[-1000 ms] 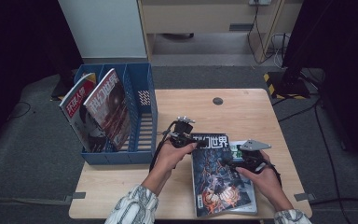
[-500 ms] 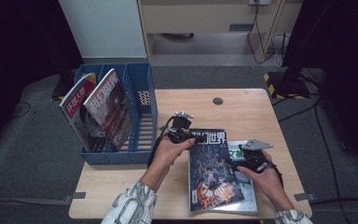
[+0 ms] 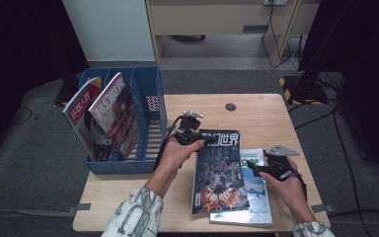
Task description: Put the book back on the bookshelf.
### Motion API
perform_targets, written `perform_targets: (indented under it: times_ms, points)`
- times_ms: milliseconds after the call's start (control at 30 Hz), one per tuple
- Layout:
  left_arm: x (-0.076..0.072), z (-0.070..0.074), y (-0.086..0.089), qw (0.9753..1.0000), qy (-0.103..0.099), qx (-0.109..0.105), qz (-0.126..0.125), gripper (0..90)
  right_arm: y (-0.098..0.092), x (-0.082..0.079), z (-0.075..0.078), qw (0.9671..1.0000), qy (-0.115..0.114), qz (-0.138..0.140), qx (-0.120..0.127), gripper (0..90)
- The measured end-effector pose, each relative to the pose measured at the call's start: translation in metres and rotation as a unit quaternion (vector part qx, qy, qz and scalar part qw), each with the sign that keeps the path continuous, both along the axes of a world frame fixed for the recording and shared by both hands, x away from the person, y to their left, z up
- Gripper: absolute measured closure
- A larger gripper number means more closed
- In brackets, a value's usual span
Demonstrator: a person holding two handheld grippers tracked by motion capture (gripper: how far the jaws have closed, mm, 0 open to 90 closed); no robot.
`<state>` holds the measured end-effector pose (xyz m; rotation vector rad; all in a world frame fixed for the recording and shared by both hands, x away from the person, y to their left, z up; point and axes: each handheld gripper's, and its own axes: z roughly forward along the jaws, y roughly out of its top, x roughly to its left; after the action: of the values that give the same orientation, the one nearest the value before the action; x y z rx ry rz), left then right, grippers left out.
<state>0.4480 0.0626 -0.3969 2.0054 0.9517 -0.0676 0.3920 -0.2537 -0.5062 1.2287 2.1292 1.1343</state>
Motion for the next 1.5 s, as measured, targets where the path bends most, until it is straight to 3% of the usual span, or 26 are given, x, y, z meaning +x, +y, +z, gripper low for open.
perform_targets:
  times_ms: [167,967,1067,1500]
  points:
    - [0.001,0.007,0.003,1.0,-0.005,0.001,-0.001,81.6,-0.011,0.001,0.0,0.9996,0.002,-0.028,0.002,17.0]
    - [-0.002,0.028,0.01,0.9998,-0.015,-0.008,0.003,82.3,-0.039,0.003,-0.006,0.9957,0.028,-0.088,-0.008,17.1]
    - [-0.003,0.033,0.012,0.9998,-0.018,-0.01,0.003,82.3,-0.042,0.002,-0.008,0.9944,0.039,-0.098,-0.009,17.1]
    - [-0.009,0.068,0.024,0.9988,-0.047,0.0,0.014,82.3,-0.051,0.002,-0.011,0.9916,0.044,-0.119,-0.025,17.1]
